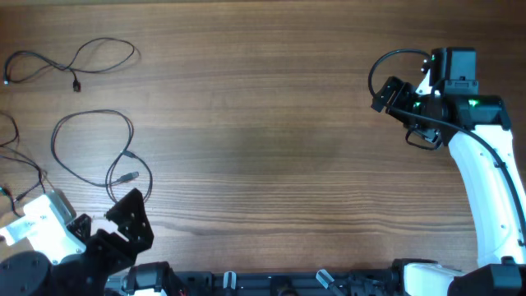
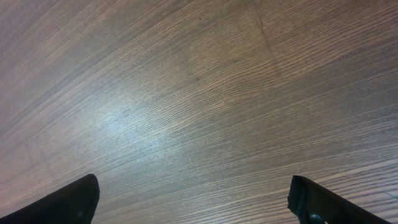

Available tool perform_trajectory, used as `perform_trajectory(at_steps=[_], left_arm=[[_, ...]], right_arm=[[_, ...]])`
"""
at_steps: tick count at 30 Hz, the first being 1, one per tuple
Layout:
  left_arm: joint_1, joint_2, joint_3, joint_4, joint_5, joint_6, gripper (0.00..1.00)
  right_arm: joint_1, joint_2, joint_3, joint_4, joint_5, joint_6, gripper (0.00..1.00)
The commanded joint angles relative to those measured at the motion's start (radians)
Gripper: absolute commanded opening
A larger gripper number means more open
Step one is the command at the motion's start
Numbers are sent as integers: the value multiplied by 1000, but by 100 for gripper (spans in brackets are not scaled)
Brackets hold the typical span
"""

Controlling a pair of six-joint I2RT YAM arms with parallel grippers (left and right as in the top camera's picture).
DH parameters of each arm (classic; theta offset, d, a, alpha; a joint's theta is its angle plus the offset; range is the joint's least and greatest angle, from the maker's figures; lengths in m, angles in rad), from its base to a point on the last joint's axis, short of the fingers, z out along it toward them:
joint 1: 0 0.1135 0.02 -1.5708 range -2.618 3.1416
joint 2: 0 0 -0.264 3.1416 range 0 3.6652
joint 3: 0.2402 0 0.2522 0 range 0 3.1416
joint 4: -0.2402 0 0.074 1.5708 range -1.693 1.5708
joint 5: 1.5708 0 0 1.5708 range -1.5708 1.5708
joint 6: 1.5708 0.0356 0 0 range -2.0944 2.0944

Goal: Untangle cables

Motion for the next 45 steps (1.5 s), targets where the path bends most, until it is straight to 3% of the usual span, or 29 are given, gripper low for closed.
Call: perform_trajectory(at_steps=[1, 19, 30, 45], left_arm=[[-5, -60, -6, -8, 12, 19, 100], [-94, -278, -6, -16, 12, 19, 100], [-94, -407, -6, -250, 12, 19, 100], [-128, -562, -6, -257, 12, 19, 100]], right_arm=[[0, 8, -5, 5, -8, 6, 100], [0, 8, -5, 5, -8, 6, 100], [0, 8, -5, 5, -8, 6, 100], [0, 8, -5, 5, -8, 6, 100]])
